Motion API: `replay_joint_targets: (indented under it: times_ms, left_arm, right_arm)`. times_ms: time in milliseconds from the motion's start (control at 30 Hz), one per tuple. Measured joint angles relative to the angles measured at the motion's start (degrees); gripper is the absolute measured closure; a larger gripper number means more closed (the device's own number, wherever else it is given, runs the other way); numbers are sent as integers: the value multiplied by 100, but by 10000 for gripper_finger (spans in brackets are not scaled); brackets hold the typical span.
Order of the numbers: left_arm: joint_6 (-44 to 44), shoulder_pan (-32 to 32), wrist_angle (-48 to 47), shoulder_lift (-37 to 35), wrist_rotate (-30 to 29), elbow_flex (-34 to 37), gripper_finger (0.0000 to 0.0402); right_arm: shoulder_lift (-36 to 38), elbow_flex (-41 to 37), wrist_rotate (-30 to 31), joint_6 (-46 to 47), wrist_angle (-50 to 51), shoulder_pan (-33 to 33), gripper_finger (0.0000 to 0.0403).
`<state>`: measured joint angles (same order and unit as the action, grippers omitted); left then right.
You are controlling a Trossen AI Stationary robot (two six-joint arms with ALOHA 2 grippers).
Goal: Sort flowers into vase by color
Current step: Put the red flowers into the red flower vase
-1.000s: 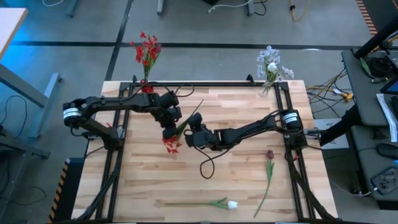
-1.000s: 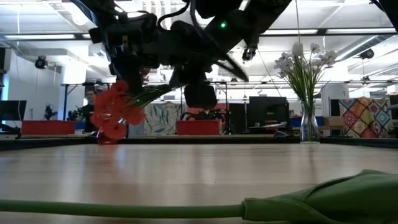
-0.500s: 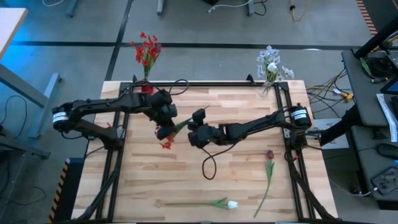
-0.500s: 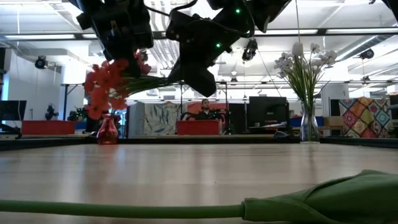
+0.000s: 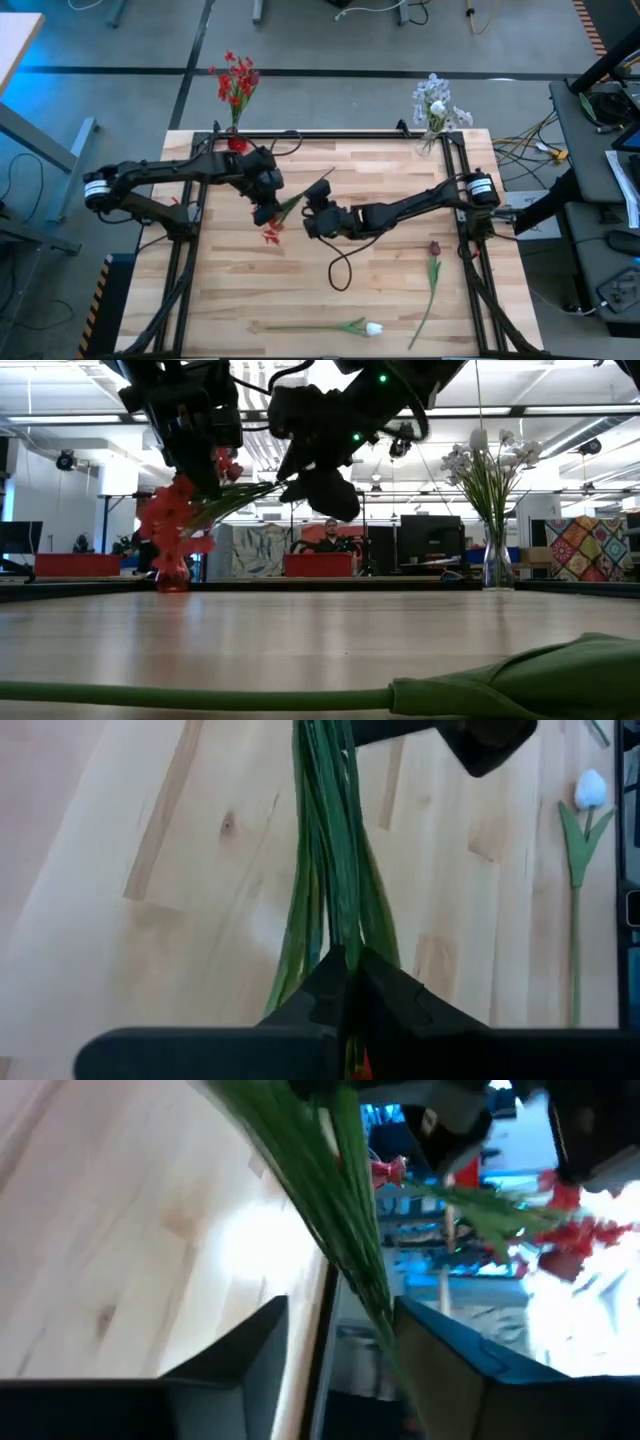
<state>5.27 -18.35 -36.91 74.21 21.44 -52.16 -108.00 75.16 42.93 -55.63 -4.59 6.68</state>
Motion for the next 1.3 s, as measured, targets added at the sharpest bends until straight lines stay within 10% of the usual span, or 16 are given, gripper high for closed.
replay_joint_targets:
  times_ms: [367, 700, 1300]
  left_arm:
    - [174, 0, 189, 62, 171, 2, 401]
    - [139, 0, 305, 61, 164, 2, 397]
    - [-351, 590, 1320, -1500, -1300, 471, 236]
  right_arm:
    - [-677, 2, 553, -1751, -1864, 19, 221]
    - [-719, 69, 661, -1429, -1903, 17, 378]
    - [-658, 19, -166, 362, -1328, -350, 385]
